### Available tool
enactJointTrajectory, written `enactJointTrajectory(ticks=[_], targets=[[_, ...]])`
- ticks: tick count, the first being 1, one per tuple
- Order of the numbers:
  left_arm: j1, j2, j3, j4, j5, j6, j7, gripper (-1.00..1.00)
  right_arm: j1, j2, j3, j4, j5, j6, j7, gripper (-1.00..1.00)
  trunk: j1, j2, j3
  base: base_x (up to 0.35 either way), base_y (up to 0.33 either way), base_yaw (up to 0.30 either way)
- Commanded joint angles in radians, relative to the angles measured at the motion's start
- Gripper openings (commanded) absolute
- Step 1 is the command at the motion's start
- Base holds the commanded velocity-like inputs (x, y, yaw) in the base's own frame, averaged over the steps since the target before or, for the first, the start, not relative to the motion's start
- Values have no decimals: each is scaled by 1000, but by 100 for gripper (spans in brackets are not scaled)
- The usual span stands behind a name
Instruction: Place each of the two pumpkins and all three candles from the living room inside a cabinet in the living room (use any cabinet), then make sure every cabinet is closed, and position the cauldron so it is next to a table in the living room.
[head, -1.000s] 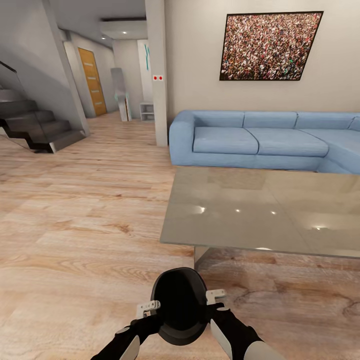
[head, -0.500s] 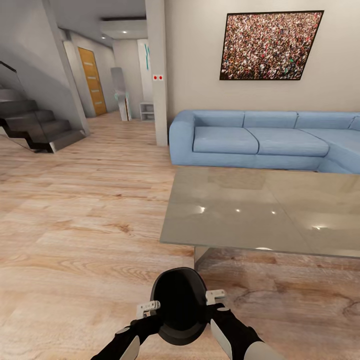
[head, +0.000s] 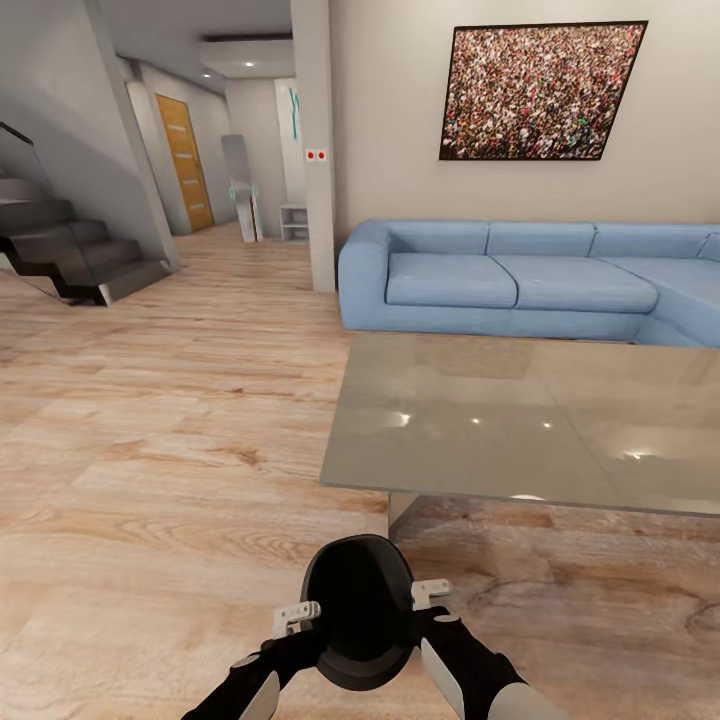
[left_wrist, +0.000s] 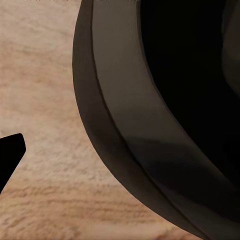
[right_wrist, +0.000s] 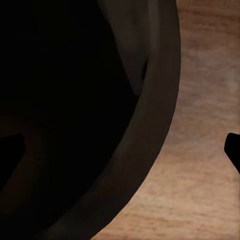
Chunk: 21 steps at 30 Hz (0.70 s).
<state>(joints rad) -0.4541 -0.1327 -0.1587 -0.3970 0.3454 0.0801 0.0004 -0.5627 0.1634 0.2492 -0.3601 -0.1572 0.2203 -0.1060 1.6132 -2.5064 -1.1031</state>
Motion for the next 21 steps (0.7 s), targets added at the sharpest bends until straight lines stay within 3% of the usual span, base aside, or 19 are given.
enactJointTrajectory(ticks=[1,21], targets=[[0,1,-4,-1,6,4,1,100,0,-1,9,-2,-10,5,-8,100,0,0,-1,0,0,0],[-1,4,2,-2,13,22,-1,100,0,-1,9,-2,-10,5,-9,100,-9,4,76,0,0,0]])
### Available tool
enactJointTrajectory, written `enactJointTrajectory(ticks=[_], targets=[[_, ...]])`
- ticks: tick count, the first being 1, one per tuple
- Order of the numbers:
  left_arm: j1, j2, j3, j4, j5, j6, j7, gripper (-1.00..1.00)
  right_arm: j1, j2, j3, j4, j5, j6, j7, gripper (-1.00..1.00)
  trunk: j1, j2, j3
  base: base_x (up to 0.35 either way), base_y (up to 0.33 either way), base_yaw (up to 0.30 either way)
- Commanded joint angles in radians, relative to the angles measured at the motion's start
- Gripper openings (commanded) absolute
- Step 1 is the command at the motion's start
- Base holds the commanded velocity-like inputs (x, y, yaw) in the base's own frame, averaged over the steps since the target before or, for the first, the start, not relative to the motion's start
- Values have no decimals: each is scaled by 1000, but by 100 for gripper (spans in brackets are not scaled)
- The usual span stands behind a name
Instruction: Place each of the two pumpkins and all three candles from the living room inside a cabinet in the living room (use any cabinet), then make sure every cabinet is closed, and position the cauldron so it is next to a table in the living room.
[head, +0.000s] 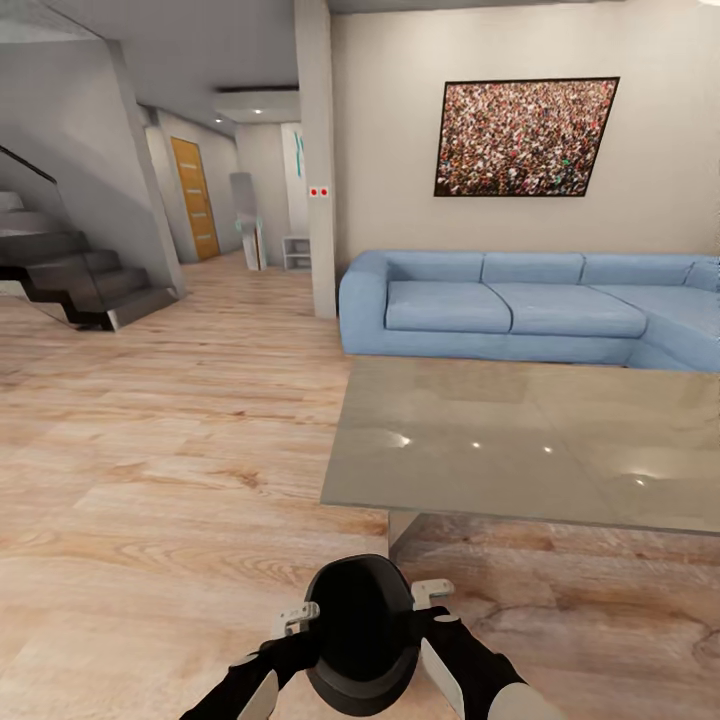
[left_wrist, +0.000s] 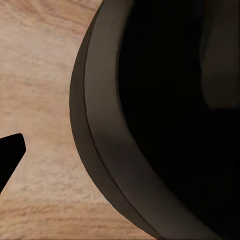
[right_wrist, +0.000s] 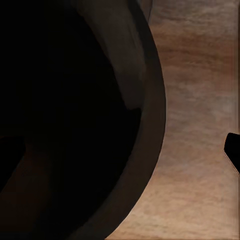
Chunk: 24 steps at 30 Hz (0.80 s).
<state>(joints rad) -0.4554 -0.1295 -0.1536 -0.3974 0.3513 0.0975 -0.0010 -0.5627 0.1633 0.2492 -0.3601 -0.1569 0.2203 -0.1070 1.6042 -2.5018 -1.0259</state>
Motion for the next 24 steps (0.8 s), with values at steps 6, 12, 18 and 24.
enactJointTrajectory(ticks=[6,12,18,24], targets=[[0,1,-3,-1,7,14,-5,100,0,-1,8,-2,-11,5,-8,100,-3,1,22,-152,0,0],[0,1,-3,-1,7,17,-6,100,0,-1,8,-2,-11,5,-8,100,-16,23,43,-184,0,0],[0,1,-3,-1,9,17,-6,100,0,-1,8,-2,-11,5,-8,100,-39,65,62,-17,0,0],[0,1,-3,-1,10,18,-5,100,0,0,8,-3,-12,3,-9,100,-62,107,81,-1,0,0]])
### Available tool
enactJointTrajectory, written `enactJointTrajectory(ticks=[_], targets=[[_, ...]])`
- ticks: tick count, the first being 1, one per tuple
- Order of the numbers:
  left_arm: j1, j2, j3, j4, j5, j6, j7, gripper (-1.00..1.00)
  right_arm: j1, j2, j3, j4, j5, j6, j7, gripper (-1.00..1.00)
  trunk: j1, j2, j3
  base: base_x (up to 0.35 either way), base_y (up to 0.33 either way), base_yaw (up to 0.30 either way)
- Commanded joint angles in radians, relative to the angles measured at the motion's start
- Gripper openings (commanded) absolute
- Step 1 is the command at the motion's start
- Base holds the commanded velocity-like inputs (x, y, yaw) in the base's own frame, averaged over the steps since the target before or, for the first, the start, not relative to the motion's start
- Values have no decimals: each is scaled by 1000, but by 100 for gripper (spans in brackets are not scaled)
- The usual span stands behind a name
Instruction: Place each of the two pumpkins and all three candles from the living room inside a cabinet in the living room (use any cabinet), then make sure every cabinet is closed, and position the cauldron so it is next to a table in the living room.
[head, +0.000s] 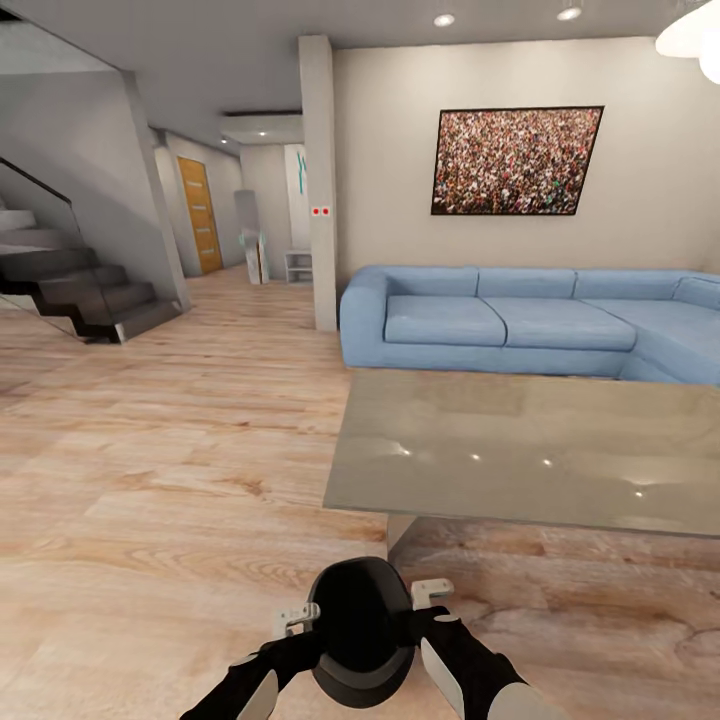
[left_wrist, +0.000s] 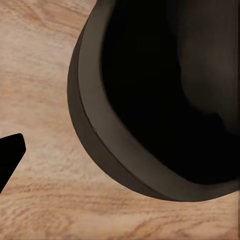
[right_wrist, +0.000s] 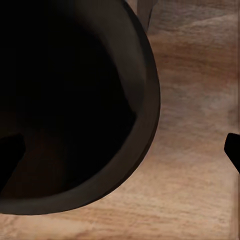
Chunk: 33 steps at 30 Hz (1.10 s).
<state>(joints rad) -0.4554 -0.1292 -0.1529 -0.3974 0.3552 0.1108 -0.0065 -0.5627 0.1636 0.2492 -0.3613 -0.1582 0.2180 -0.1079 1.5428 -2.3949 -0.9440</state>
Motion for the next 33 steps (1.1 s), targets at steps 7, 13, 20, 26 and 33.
enactJointTrajectory(ticks=[7,13,20,26,33], targets=[[0,1,-4,-2,4,4,0,100,0,-2,8,-63,-11,20,-10,100,-27,49,21,0,0,0],[0,1,-4,-4,2,4,3,100,0,-6,6,-76,-11,25,-10,100,-50,91,40,-108,28,0],[0,2,-3,-10,2,4,5,100,1,-10,3,-76,-19,25,-8,100,-77,140,62,-137,47,0],[0,2,-3,-11,2,4,5,100,4,-10,2,-78,-135,28,-5,100,-100,182,81,-9,3,0],[0,2,-4,-11,2,4,5,100,7,-10,4,-79,-157,7,-1,100,-127,231,103,0,0,0]])
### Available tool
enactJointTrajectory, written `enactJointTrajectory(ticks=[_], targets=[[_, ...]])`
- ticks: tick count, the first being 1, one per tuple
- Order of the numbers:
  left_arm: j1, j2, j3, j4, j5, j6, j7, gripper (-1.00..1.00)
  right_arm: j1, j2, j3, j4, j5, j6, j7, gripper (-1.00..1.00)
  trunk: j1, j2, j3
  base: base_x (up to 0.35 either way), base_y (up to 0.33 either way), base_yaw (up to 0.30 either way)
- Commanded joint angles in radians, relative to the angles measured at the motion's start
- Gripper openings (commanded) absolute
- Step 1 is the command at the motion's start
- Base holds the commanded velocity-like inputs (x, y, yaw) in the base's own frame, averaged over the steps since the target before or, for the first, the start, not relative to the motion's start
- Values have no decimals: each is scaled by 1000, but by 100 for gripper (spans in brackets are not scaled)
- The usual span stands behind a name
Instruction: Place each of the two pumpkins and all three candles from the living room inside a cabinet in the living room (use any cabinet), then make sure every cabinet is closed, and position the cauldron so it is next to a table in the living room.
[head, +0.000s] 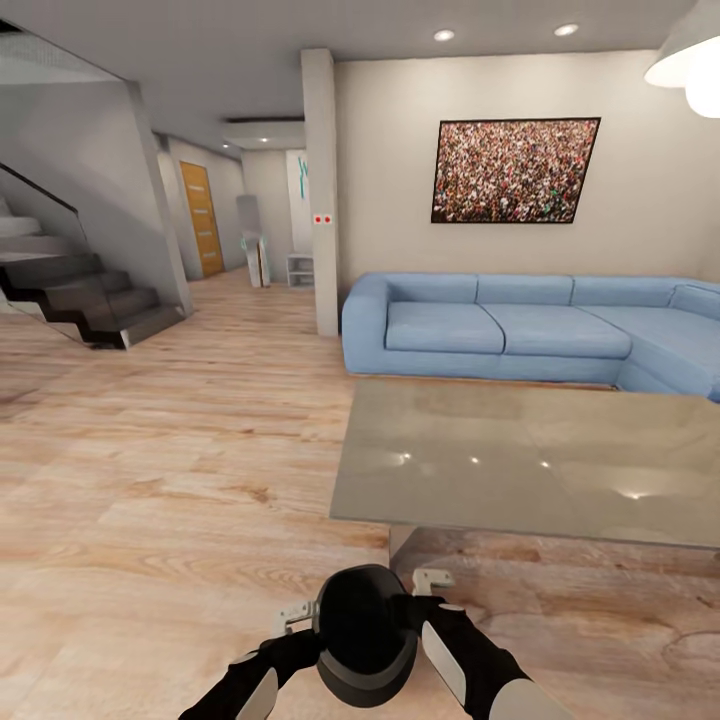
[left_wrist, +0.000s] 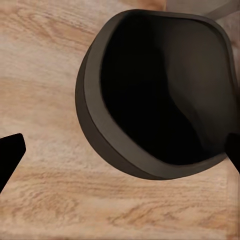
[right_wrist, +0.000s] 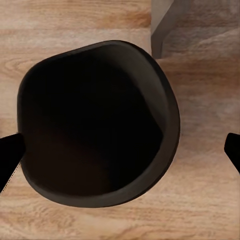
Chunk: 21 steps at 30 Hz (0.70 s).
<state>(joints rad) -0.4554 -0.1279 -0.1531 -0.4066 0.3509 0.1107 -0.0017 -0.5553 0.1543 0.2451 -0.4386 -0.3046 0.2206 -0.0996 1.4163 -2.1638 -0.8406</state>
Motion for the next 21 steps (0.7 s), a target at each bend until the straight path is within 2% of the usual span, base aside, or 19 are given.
enactJointTrajectory(ticks=[1,14,21], targets=[[0,1,-3,-1,7,4,0,100,0,-1,9,-2,-11,1,-8,100,-4,7,2,0,0,0],[0,1,-3,-1,6,4,0,100,0,-1,8,9,-12,-4,0,100,-54,98,43,-7,0,0],[0,1,-5,-2,5,4,1,100,3,-1,9,10,-10,-6,2,100,-81,147,65,-245,31,0]])
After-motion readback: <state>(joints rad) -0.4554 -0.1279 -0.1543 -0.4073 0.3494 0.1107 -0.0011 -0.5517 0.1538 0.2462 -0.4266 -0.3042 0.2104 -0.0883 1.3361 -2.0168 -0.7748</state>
